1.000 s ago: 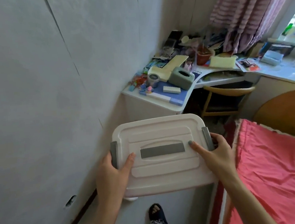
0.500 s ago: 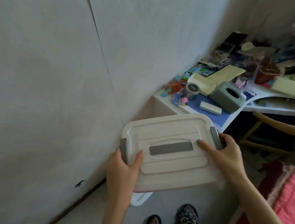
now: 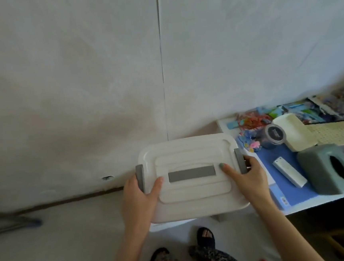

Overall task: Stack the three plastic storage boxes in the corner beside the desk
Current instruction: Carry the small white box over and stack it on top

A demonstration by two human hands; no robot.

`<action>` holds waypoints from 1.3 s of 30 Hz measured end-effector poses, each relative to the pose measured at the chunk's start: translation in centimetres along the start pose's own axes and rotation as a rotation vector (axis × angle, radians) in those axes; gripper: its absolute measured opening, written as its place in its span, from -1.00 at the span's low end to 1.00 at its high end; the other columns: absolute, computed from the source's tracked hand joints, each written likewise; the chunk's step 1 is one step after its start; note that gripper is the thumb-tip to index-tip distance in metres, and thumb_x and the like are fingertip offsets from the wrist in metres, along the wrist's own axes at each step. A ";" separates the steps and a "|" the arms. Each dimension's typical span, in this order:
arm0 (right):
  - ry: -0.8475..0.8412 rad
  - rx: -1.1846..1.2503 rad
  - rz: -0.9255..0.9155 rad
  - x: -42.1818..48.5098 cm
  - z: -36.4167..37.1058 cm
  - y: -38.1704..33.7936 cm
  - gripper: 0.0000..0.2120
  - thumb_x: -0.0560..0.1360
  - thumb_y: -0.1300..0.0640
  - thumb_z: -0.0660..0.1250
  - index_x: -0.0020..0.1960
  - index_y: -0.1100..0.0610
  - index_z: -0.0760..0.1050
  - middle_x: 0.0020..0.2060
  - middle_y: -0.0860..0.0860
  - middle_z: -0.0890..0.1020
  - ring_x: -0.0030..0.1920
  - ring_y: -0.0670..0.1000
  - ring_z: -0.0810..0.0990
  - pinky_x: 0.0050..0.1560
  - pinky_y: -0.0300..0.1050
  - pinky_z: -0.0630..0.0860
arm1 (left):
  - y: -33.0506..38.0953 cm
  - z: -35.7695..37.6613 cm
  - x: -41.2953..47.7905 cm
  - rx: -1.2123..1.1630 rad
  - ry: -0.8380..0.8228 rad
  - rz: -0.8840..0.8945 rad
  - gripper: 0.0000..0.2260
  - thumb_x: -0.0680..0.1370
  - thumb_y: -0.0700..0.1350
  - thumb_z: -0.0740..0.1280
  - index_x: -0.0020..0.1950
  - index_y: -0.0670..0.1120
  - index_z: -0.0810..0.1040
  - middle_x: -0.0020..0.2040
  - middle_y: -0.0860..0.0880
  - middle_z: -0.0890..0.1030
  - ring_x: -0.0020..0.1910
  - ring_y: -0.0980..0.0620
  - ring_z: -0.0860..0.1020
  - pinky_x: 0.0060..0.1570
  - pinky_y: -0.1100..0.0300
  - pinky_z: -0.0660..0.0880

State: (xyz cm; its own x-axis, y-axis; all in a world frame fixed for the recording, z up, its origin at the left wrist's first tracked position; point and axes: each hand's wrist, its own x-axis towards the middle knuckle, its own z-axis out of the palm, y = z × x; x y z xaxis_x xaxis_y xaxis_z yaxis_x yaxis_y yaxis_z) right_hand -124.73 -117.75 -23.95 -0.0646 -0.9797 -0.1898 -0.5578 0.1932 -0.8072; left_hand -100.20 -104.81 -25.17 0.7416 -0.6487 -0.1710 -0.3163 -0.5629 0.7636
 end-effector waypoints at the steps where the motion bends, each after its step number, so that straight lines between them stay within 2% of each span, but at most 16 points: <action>1: -0.026 0.001 -0.007 0.8 0.2 0.1 -0.27 0.28 -0.23 0.53 0.32 0.06 0.42 0.05 -0.09 0.51 -0.04 -0.10 0.49 -0.12 -0.21 0.37 | -0.1 0.5 -0.1 0.006 0.018 -0.025 -0.53 0.40 0.28 0.44 0.05 -0.07 0.53 -0.03 -0.03 0.58 -0.04 -0.09 0.59 -0.04 -0.03 0.56; 7: -0.153 -0.032 -0.021 5.1 2.4 1.8 -0.24 0.29 -0.22 0.53 0.35 0.09 0.40 0.06 -0.09 0.50 0.03 -0.03 0.50 -0.01 -0.12 0.43 | -1.2 3.8 0.7 -0.027 0.059 -0.152 -0.43 0.39 0.31 0.43 0.20 -0.06 0.53 0.05 -0.02 0.58 0.07 -0.10 0.59 0.08 0.02 0.54; 9: -0.179 -0.040 0.000 6.1 3.4 2.5 -0.23 0.29 -0.22 0.53 0.37 0.09 0.38 0.08 -0.09 0.49 0.04 -0.04 0.48 0.02 -0.10 0.42 | -1.8 4.8 1.5 -0.019 0.058 -0.179 -0.41 0.36 0.36 0.40 0.20 -0.03 0.53 0.03 0.02 0.56 0.06 -0.08 0.59 0.03 0.07 0.52; 13: -0.168 -0.076 0.024 8.3 6.1 4.7 -0.25 0.29 -0.21 0.53 0.35 0.11 0.41 0.03 -0.11 0.48 0.00 -0.06 0.47 -0.01 -0.12 0.39 | -4.2 7.5 3.6 0.007 0.022 -0.220 -0.35 0.32 0.43 0.34 0.19 -0.03 0.53 0.01 0.02 0.58 0.01 -0.04 0.60 -0.02 0.01 0.56; 16: -0.152 -0.116 0.011 9.7 8.3 6.5 -0.27 0.28 -0.22 0.53 0.33 0.08 0.44 0.02 -0.12 0.51 -0.02 -0.07 0.49 -0.04 -0.16 0.38 | -6.3 9.6 5.2 0.023 0.035 -0.239 -0.34 0.35 0.39 0.38 0.25 -0.04 0.50 -0.01 0.09 0.52 0.00 0.01 0.55 -0.08 0.11 0.48; 19: -0.159 -0.110 0.022 11.0 10.5 8.4 -0.28 0.29 -0.20 0.54 0.34 0.09 0.45 0.04 -0.09 0.54 0.00 -0.06 0.51 -0.04 -0.16 0.40 | -8.1 11.7 6.7 0.029 0.039 -0.258 -0.42 0.37 0.34 0.42 0.19 -0.05 0.52 -0.13 0.19 0.45 -0.13 0.10 0.52 -0.20 0.18 0.42; 25: -0.193 -0.131 0.054 14.1 15.2 12.9 -0.27 0.33 -0.17 0.52 0.38 0.11 0.40 0.06 -0.12 0.50 0.02 -0.07 0.48 -0.01 -0.16 0.40 | -12.5 15.9 9.7 0.043 0.005 -0.272 -0.48 0.40 0.28 0.45 0.18 -0.05 0.52 -0.06 0.06 0.53 -0.08 0.01 0.55 -0.13 0.10 0.48; 28: -0.220 -0.144 0.063 15.4 17.0 14.7 -0.25 0.32 -0.19 0.52 0.39 0.11 0.39 0.07 -0.11 0.49 0.03 -0.06 0.48 0.00 -0.15 0.41 | -14.1 17.2 11.2 0.050 -0.005 -0.253 -0.56 0.41 0.26 0.46 0.11 0.00 0.51 -0.09 0.10 0.53 -0.11 0.05 0.55 -0.24 0.21 0.44; 31: -0.250 -0.151 0.087 16.7 19.0 16.6 -0.23 0.32 -0.19 0.52 0.39 0.12 0.37 0.11 -0.09 0.51 0.06 -0.04 0.50 0.00 -0.16 0.43 | -16.2 18.9 12.6 0.072 -0.016 -0.249 -0.55 0.40 0.28 0.44 0.11 0.00 0.52 -0.07 0.09 0.53 -0.13 0.11 0.53 -0.26 0.26 0.39; 35: -0.251 -0.151 0.089 18.2 21.2 18.9 -0.26 0.30 -0.17 0.54 0.35 0.12 0.40 0.05 -0.12 0.51 -0.01 -0.07 0.50 -0.19 -0.37 0.36 | -18.6 20.9 13.9 0.100 -0.045 -0.251 -0.50 0.41 0.31 0.42 0.16 -0.01 0.54 0.01 0.04 0.56 -0.06 0.05 0.57 -0.16 0.17 0.48; 39: -0.250 -0.163 0.100 19.1 22.6 20.4 -0.26 0.28 -0.20 0.53 0.34 0.09 0.39 0.03 -0.15 0.50 -0.06 -0.12 0.50 -0.20 -0.36 0.36 | -19.8 22.2 14.6 0.128 -0.053 -0.255 -0.47 0.41 0.32 0.40 0.18 -0.03 0.52 0.03 0.01 0.55 -0.06 0.04 0.56 -0.14 0.15 0.47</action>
State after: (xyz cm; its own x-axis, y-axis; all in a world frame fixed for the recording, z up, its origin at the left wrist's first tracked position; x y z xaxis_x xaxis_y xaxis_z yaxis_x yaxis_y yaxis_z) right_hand -118.63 -131.25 -56.70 0.0679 -0.9087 -0.4119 -0.6858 0.2573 -0.6808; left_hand -96.24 -114.54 -56.64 0.7757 -0.5020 -0.3825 -0.1980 -0.7691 0.6078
